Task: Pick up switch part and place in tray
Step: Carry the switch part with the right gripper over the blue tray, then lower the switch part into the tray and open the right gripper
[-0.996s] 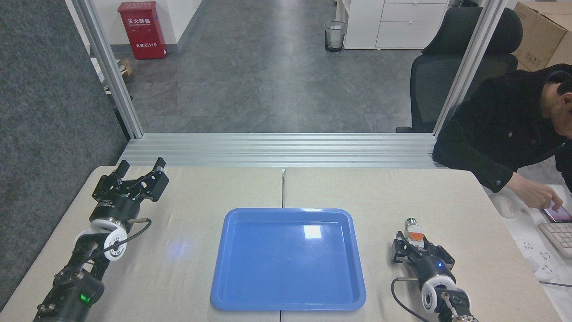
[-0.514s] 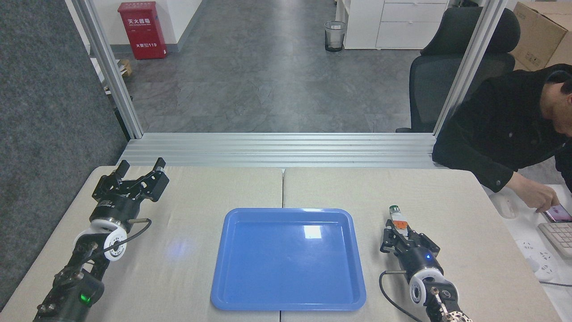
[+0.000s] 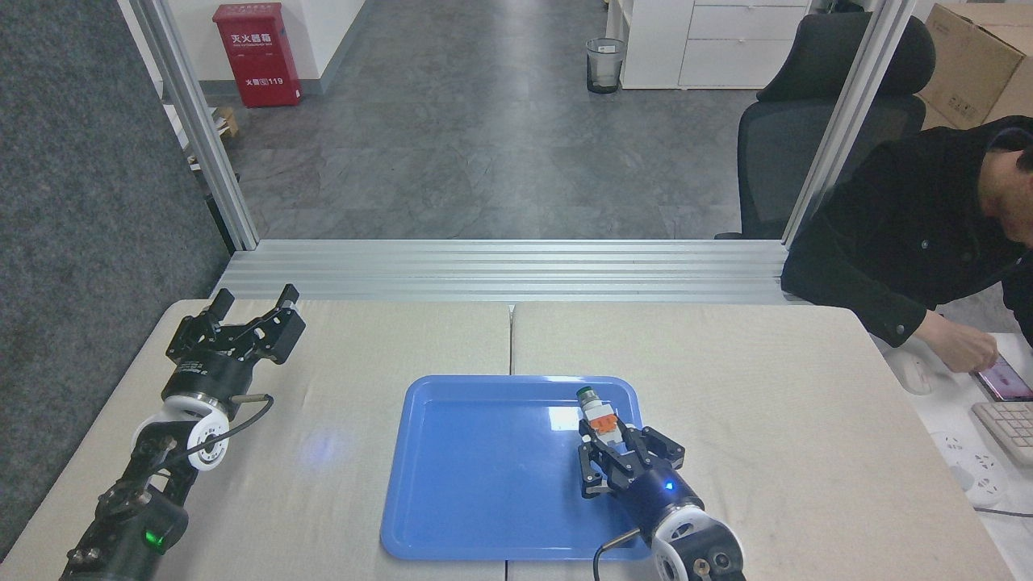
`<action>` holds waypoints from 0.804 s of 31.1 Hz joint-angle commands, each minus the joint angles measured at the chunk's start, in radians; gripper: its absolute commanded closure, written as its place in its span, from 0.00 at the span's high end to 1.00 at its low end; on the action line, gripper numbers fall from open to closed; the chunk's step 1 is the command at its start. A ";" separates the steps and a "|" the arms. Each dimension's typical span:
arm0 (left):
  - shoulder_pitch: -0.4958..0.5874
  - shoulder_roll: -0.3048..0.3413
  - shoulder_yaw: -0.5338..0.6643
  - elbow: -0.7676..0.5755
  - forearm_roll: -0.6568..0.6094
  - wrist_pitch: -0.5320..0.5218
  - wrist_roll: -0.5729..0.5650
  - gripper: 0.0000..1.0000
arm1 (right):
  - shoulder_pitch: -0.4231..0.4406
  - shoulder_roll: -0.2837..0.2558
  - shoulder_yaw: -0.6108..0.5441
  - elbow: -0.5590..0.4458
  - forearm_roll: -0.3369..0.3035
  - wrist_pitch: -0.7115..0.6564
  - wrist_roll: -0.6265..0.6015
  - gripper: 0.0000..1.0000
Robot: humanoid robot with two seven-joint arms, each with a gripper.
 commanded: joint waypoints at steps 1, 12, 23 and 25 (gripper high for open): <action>0.000 0.000 0.000 0.000 0.000 0.000 0.000 1.00 | 0.046 0.077 0.193 -0.133 0.086 0.010 0.059 0.00; 0.000 0.000 0.000 0.000 0.000 0.000 0.000 1.00 | 0.024 0.088 0.096 -0.123 0.014 0.053 -0.027 1.00; -0.001 0.000 0.000 0.000 0.000 0.000 0.000 1.00 | -0.170 -0.116 -0.256 -0.054 0.005 0.047 -0.055 1.00; -0.001 0.000 0.000 0.000 0.000 0.000 0.000 1.00 | -0.181 -0.182 -0.269 -0.012 -0.013 0.047 -0.099 1.00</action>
